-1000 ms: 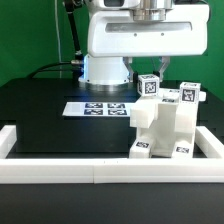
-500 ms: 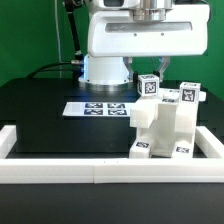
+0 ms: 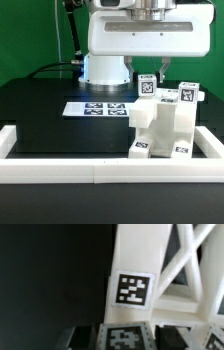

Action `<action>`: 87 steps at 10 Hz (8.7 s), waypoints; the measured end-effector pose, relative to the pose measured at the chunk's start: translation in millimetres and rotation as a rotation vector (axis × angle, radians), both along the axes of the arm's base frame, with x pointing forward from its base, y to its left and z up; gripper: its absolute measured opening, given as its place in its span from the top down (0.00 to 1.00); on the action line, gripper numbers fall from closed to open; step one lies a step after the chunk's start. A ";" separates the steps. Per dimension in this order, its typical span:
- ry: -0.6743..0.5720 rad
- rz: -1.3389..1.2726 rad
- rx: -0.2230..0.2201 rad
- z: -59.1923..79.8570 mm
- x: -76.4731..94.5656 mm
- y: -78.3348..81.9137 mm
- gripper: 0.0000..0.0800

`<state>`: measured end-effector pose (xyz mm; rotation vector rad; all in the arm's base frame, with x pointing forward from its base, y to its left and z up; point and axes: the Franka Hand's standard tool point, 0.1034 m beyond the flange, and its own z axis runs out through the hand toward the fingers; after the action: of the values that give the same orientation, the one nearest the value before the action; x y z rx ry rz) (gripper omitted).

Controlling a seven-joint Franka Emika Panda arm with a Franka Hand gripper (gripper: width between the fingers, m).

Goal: Assemble chair

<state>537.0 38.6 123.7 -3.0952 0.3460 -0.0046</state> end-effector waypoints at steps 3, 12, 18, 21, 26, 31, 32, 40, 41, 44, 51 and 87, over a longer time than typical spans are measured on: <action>0.005 -0.205 0.004 0.0 -0.1 1.8 0.64; 0.028 -0.775 0.036 0.4 0.1 9.4 0.64; 0.040 -0.999 0.048 0.6 0.5 12.5 0.64; 0.039 -0.985 0.047 0.4 0.4 12.6 0.28; 0.022 -0.689 0.046 1.0 1.4 12.3 0.19; 0.005 -0.336 0.042 0.9 1.4 10.9 0.19; 0.003 -0.291 0.041 0.9 1.4 10.5 0.19; -0.032 0.439 0.024 1.2 5.0 -2.9 0.19; -0.032 0.523 0.021 -0.8 4.7 -3.5 0.19; -0.032 0.659 0.014 -3.4 13.3 -3.3 0.19; -0.036 0.659 0.011 -1.2 16.6 -3.3 0.64; 0.009 -0.576 0.040 -2.2 16.5 5.0 0.19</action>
Offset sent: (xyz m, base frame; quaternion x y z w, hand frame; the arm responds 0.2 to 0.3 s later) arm 0.0000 0.0000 0.0000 0.0000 0.0000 0.2571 0.9664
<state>553.5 43.6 121.5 -2.8362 1.1971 0.0036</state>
